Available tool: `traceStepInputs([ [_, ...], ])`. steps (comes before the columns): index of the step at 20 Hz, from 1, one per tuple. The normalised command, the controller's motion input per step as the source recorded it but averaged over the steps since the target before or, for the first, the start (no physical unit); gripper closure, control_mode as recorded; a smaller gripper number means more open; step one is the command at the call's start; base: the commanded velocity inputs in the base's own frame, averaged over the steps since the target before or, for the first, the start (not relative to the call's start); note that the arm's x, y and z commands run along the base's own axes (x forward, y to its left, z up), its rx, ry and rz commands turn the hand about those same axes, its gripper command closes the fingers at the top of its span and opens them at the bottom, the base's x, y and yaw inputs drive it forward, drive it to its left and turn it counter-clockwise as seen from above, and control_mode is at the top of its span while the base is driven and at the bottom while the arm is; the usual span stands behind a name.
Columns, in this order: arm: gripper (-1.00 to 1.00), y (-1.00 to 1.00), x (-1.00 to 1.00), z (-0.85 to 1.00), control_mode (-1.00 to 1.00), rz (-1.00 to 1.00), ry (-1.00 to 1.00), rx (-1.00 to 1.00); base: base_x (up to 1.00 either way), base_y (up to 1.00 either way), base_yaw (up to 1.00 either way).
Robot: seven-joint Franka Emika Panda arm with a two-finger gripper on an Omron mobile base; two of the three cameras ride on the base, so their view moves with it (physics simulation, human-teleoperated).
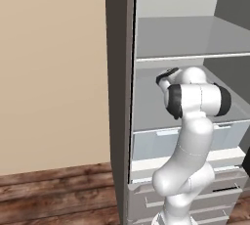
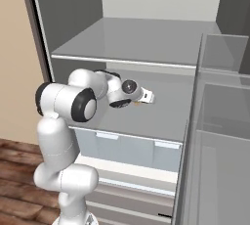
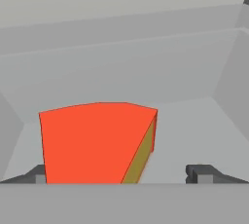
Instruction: Take the cheese, fish, and squash from the fridge and place them on the plate on the dining counter to create an appetizer plate.
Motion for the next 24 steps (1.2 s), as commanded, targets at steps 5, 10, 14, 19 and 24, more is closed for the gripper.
traceStepInputs([
  [5, 1.0, 0.4, 0.07, -0.65, -1.0, -0.06, 0.1, -0.03, 0.0, 0.0, 0.0],
  [10, 1.0, 0.13, 0.03, -0.12, -1.0, -0.02, 0.02, 0.0, 0.0, 0.0, 0.0],
  [14, 1.0, 0.0, 0.0, 0.0, -1.0, 0.0, 0.0, 0.0, 0.0, 0.0, 0.0],
  [19, 1.0, -0.14, -0.38, -0.09, -1.0, 0.0, 0.0, 0.0, 0.0, 0.0, 0.0],
  [24, 1.0, -0.19, -0.7, -0.16, -1.0, 0.0, 0.0, 0.0, 0.0, 0.0, 0.0],
])
